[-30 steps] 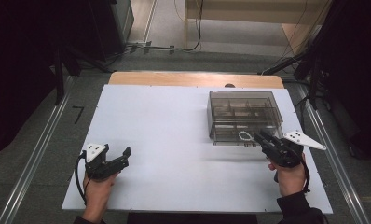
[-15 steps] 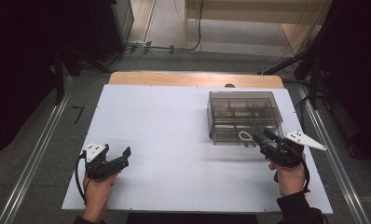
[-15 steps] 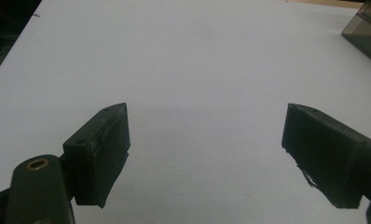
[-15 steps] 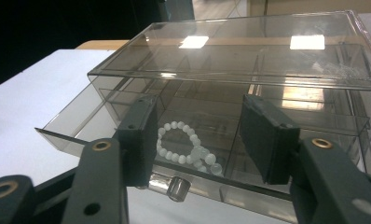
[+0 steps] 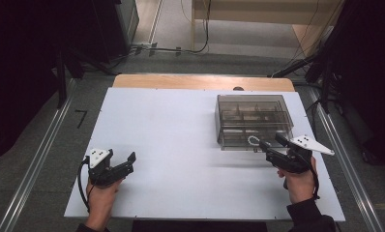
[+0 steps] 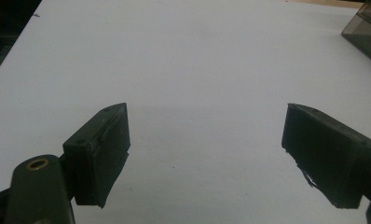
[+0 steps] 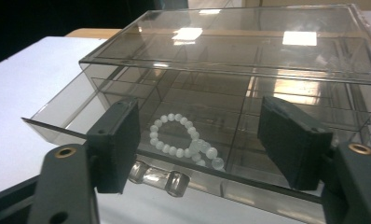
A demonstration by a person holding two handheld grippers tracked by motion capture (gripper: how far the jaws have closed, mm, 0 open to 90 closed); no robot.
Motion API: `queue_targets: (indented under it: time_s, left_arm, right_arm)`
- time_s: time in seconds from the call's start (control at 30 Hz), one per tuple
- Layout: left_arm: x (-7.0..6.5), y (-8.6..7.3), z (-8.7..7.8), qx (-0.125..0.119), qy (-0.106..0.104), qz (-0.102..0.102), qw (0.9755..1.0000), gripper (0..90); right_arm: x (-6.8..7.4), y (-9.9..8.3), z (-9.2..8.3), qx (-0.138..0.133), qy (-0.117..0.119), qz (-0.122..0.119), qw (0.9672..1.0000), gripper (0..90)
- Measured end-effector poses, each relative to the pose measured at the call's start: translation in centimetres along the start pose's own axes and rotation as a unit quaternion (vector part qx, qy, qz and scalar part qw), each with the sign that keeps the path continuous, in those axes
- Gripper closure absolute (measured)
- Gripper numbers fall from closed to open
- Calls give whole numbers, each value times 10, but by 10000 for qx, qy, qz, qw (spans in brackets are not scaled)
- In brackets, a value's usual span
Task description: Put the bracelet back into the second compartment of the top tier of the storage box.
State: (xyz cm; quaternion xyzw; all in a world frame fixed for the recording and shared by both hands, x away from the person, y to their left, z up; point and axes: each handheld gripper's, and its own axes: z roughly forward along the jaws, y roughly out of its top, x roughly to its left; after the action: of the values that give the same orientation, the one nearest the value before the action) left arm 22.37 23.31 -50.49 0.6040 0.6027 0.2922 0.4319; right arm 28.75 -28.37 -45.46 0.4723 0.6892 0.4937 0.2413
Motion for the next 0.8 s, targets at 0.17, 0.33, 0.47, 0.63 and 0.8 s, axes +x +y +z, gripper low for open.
queue_targets:
  time_s: [0.17,0.33,0.47,0.63,0.8]
  left_arm:
    - [0,0,0,-2,-3,3,10000,156]
    - [0,0,0,-7,-2,4,10000,156]
    - [0,0,0,0,-1,8,10000,156]
    - [0,0,0,-1,-9,8,10000,155]
    - [0,0,0,-4,-10,1,10000,156]
  right_arm:
    - [0,0,-1,-40,-47,-15,10000,244]
    - [0,0,-1,-56,-63,-19,10000,214]
    - [0,0,-1,-50,-65,-19,10000,191]
    - [0,-2,1,-135,-124,-81,9998,148]
    - [0,-2,0,-140,-154,-86,9997,142]
